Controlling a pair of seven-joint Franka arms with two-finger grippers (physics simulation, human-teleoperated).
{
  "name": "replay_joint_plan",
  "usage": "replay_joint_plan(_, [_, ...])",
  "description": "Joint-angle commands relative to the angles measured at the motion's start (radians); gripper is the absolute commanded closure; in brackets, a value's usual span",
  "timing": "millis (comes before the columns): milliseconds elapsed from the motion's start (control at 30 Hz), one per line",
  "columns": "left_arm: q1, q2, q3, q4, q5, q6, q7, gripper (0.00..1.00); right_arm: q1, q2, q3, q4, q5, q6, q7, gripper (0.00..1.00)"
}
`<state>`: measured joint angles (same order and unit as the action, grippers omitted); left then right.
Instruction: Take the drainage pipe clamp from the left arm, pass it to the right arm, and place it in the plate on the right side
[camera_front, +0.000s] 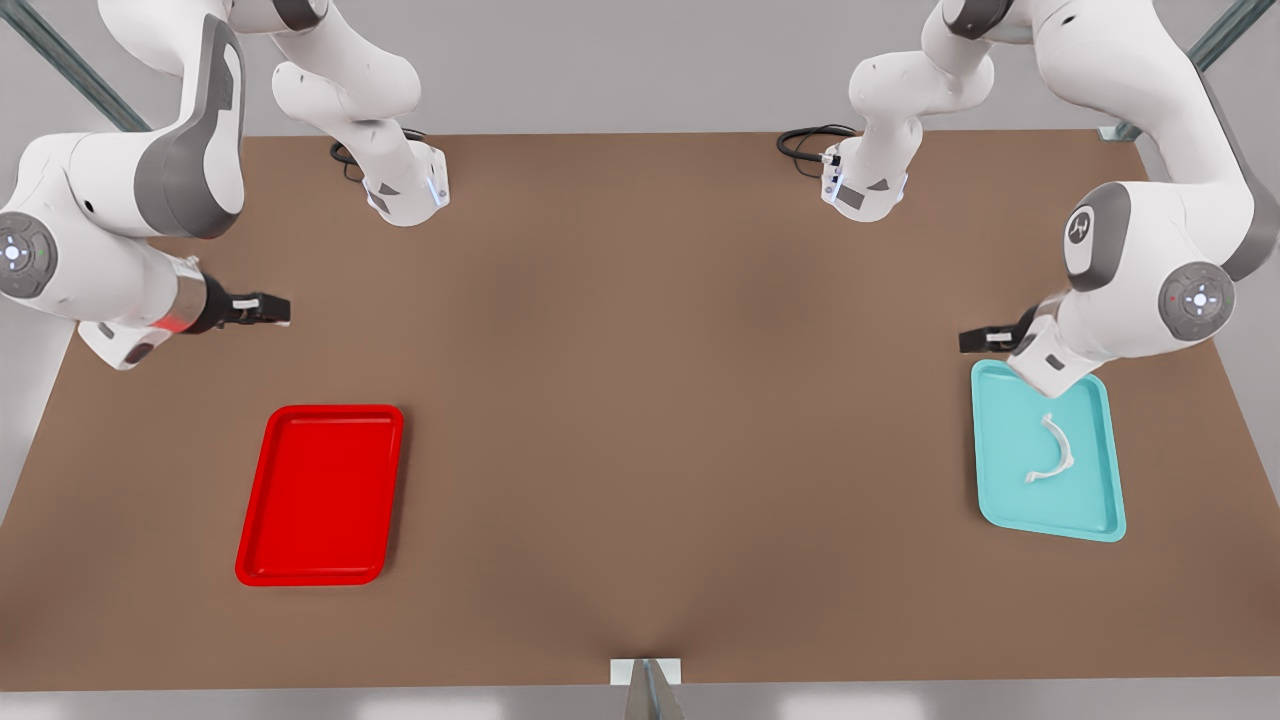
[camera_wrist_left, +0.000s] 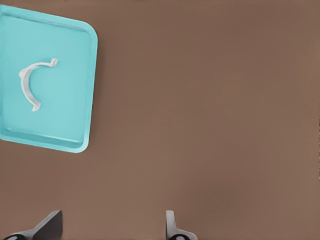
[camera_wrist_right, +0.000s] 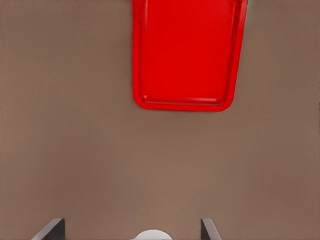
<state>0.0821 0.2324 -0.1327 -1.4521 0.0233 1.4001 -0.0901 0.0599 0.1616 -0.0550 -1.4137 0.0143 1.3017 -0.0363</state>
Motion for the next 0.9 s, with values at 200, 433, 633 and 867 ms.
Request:
replay_joint_plan(200, [0.119, 0.203, 0.035, -0.004, 0.015, 0.341, 0.147, 0.0, 0.005, -0.001, 0.0, 0.001, 0.001, 0.097, -0.025, 0.0])
replay_joint_plan(433, [0.229, 0.332, 0.134, -0.137, 0.026, 0.68, 0.285, 0.0, 0.005, -0.002, 0.0, -0.004, 0.006, 0.091, -0.025, 0.0])
replay_joint_plan(633, [0.278, 0.404, 0.191, -0.223, 0.026, 0.878, 0.288, 0.0, 0.006, -0.002, 0.0, -0.004, 0.006, 0.09, -0.025, 0.0])
replay_joint_plan(867, [0.314, 0.462, 0.206, -0.295, 0.018, 1.045, 0.274, 0.0, 0.009, -0.002, 0.001, -0.007, 0.006, 0.084, -0.023, 0.0])
